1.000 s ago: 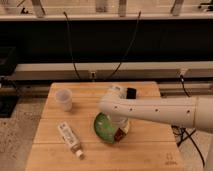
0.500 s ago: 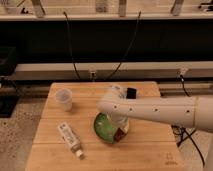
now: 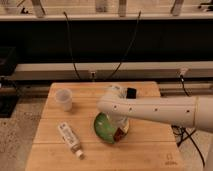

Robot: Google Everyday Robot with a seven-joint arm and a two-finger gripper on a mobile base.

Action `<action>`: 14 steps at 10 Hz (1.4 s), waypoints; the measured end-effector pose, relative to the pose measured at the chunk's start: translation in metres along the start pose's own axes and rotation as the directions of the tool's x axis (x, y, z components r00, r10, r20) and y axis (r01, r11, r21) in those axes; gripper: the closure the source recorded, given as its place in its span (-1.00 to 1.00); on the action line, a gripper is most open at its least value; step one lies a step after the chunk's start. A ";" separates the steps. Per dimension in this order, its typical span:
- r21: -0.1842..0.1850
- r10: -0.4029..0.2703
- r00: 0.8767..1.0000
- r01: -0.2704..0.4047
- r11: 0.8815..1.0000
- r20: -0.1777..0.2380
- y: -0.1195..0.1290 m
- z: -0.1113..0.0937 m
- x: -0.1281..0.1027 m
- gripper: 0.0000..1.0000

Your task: Place the pepper in the ceramic bowl

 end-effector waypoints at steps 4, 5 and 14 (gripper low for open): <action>0.001 -0.008 1.000 0.008 1.000 0.000 -0.001 -0.001 0.000 0.31; 0.001 -0.009 1.000 0.009 1.000 0.000 -0.001 -0.001 0.000 0.31; 0.001 -0.020 1.000 0.020 1.000 0.001 -0.002 -0.003 -0.001 -0.09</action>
